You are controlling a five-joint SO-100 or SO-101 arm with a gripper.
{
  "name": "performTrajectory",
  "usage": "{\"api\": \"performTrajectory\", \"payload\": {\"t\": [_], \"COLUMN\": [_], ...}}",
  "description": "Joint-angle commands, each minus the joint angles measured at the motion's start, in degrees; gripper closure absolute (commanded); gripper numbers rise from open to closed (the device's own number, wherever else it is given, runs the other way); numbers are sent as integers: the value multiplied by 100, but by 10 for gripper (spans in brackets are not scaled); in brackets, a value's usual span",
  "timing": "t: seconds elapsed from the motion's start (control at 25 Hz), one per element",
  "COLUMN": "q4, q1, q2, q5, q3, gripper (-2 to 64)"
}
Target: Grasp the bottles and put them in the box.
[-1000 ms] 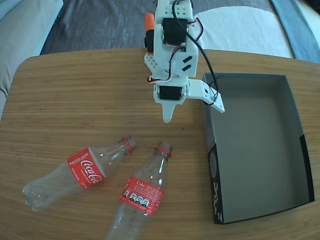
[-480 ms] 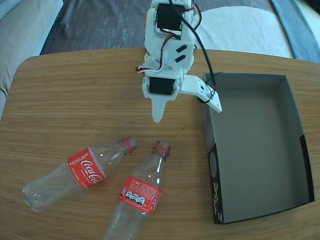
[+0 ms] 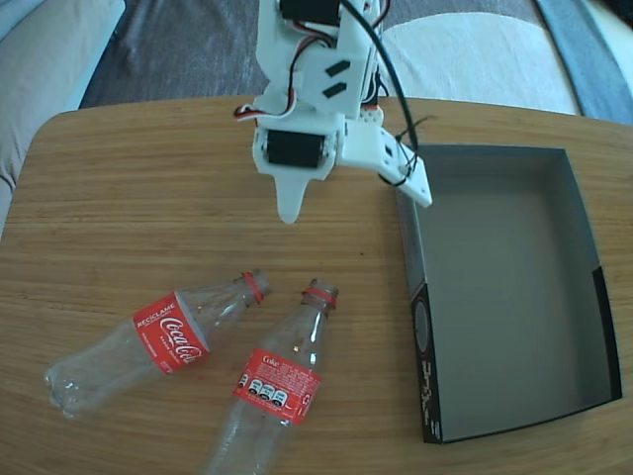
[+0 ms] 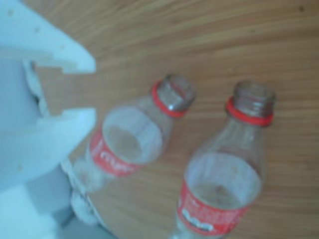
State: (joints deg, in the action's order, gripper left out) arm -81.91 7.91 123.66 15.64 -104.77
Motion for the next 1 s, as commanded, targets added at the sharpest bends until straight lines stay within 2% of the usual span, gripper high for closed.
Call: {"api": "performTrajectory", "payload": {"t": [0.0,0.12,0.48,0.64,0.8,0.96], "q4": [-193,-413,-703,-958,-1116,-1116], "q1": [44,44,-18,-26,-97,-642], "q2": [18,18,-35,-598,-1143,-1354], "q5": [466,905,3656,4649,5133,5194], "q3": [527,765,1345,1898,2514,2856], "gripper": [565,565,565,565,565,565]}}
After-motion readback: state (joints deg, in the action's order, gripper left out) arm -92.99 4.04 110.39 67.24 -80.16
